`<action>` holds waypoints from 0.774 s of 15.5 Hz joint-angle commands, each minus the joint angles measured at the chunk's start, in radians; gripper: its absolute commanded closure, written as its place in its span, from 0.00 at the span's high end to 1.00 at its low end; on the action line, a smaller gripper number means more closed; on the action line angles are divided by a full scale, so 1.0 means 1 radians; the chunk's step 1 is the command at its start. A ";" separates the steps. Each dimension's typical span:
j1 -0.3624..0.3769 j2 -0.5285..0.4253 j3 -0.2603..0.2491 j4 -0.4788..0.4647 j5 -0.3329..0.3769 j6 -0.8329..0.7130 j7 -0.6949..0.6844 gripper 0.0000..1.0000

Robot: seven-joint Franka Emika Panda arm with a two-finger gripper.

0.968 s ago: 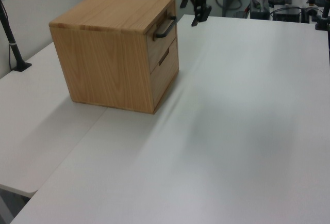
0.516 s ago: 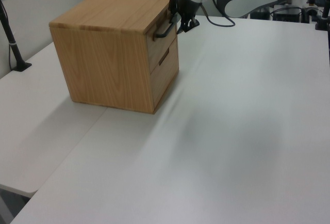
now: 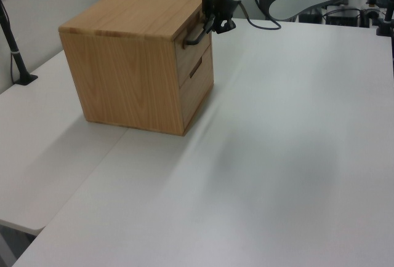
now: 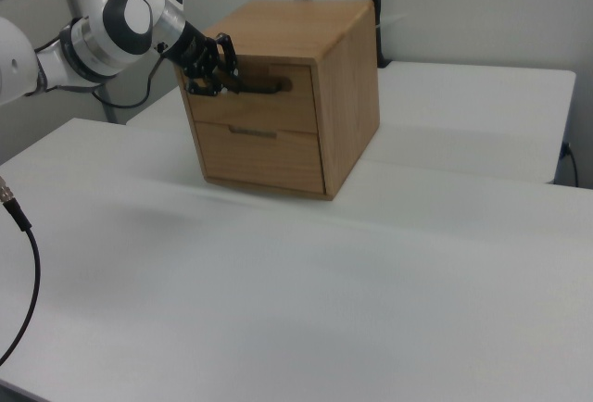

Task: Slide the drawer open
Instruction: 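Lower the gripper onto the black handle and close it around the bar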

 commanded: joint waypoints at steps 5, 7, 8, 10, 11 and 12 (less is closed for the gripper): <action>0.017 0.035 -0.018 -0.040 -0.104 0.081 -0.018 0.31; 0.016 0.039 -0.017 -0.040 -0.106 0.090 -0.037 0.29; 0.017 0.040 -0.017 -0.041 -0.098 0.107 -0.038 0.23; 0.019 0.032 -0.018 -0.060 -0.092 0.115 -0.029 0.05; 0.020 0.026 -0.017 -0.063 -0.091 0.115 -0.023 0.05; 0.025 -0.011 -0.015 -0.109 -0.077 0.113 -0.022 0.04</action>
